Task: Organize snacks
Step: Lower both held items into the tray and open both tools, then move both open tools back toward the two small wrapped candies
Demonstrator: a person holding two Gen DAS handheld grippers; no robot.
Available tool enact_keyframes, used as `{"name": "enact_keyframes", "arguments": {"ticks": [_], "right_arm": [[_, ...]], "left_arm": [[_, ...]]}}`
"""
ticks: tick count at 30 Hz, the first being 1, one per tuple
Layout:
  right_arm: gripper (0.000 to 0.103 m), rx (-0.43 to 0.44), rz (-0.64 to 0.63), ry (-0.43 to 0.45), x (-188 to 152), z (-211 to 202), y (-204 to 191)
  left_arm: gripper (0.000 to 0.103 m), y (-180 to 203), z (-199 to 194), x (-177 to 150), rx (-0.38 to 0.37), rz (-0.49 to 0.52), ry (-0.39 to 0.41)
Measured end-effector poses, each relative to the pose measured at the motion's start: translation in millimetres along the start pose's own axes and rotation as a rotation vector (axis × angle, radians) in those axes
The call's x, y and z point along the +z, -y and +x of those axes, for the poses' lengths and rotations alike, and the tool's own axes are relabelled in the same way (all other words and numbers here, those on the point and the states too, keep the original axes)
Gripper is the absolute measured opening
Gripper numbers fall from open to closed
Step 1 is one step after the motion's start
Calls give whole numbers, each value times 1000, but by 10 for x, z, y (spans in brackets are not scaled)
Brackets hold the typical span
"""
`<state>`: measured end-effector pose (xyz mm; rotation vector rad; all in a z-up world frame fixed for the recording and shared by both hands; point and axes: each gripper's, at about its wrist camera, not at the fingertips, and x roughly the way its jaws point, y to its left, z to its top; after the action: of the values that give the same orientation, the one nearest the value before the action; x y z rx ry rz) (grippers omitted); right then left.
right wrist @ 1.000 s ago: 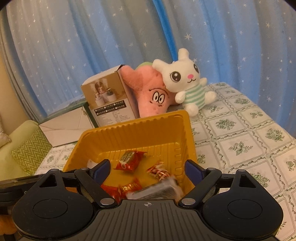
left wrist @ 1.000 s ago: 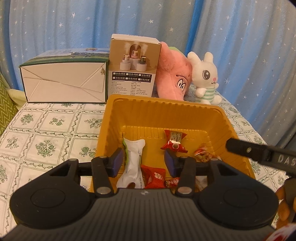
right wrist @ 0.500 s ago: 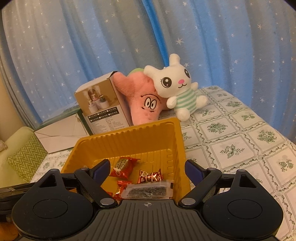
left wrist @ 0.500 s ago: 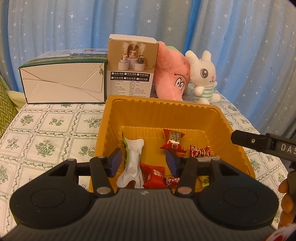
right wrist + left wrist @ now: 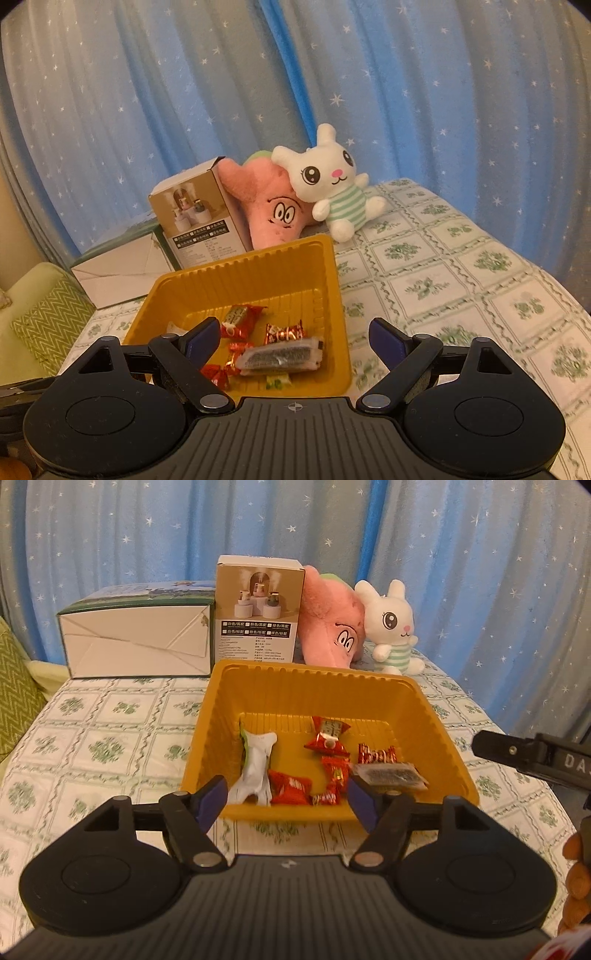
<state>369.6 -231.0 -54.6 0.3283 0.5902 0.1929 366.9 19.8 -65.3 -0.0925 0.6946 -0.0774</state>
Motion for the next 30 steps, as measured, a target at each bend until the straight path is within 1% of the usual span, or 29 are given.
{"name": "enact_keyframes", "arguments": {"ticks": [2, 8, 10, 15, 19, 26, 30], "right_arm": [[87, -2, 3, 3, -55, -146, 7], [87, -10, -8, 16, -251, -602, 41], [87, -15, -13, 18, -343, -759, 55], [87, -25, -12, -7, -632, -1105, 98], [87, -29, -7, -30, -878, -1371, 123], [87, -28, -1, -85, -1261, -1682, 116], [87, -17, -26, -104, -1386, -1770, 42]], "left_arm": [[69, 20, -107, -52, 4, -2, -2], [75, 70, -502, -265, 14, 0, 4], [79, 68, -659, -371, 20, -6, 9], [86, 38, -1051, -666, 45, -31, 13], [90, -7, -1337, -896, 75, -43, 10], [91, -104, -1753, -1266, 132, -76, -3], [91, -148, -1831, -1483, 138, -86, -40]]}}
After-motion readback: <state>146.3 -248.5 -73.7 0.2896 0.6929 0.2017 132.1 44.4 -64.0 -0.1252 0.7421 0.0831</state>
